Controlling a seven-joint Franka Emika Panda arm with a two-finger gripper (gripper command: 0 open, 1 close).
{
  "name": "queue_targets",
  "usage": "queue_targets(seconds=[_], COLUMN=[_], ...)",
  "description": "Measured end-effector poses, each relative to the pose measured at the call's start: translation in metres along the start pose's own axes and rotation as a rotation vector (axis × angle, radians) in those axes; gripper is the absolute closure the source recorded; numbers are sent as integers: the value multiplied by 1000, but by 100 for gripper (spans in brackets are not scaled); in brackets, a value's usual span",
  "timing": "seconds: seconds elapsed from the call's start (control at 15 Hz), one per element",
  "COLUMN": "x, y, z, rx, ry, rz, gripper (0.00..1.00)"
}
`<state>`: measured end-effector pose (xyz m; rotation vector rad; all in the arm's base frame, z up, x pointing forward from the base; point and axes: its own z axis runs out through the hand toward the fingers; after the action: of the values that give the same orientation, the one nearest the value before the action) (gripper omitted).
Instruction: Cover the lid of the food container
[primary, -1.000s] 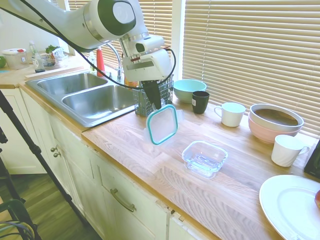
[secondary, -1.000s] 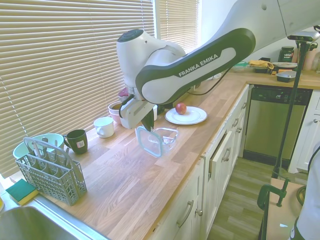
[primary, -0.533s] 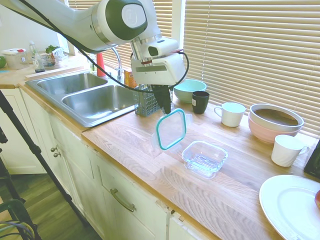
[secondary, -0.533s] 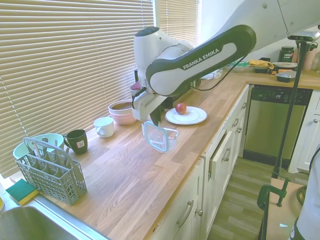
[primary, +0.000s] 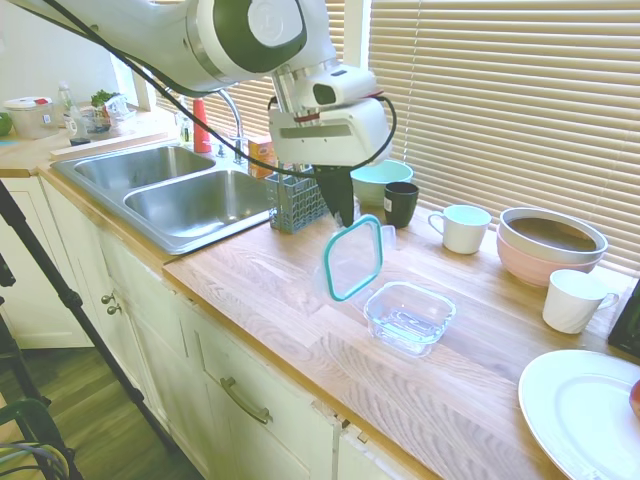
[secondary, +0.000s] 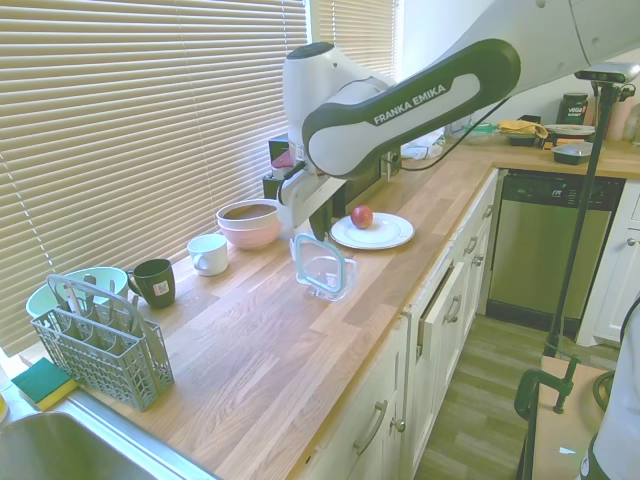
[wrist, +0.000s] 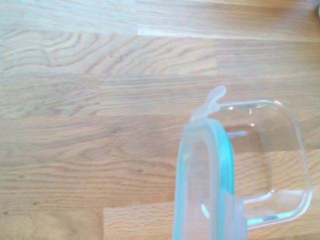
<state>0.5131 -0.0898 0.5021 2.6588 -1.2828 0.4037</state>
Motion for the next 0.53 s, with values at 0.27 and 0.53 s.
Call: queue_targets(seconds=[0.27, 0.53], x=[9, 23], y=[12, 27], z=[2, 5], rx=[8, 16], ry=[-14, -20], rz=[-9, -9], gripper=[100, 100])
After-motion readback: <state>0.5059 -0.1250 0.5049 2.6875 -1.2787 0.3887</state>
